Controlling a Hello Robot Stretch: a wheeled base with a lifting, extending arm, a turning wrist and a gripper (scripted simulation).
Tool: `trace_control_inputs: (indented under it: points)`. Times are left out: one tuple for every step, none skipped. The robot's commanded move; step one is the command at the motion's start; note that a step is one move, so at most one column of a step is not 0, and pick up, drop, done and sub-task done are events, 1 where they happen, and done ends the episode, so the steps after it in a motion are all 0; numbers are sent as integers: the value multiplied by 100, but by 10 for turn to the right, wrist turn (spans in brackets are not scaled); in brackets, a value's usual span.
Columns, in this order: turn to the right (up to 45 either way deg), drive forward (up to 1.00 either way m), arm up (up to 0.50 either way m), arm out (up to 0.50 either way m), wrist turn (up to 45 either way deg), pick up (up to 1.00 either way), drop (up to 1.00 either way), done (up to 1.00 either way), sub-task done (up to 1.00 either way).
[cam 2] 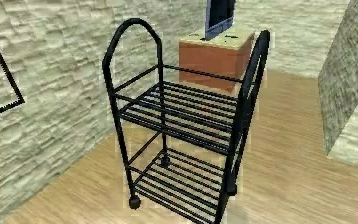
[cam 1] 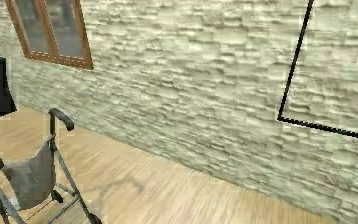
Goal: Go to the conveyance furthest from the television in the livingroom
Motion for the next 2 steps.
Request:
trace_control_inputs:
  points:
    - [-420,0,0,0,0,0,0,0,0]
    - [0,0,0,0,0,0,0,100,0]
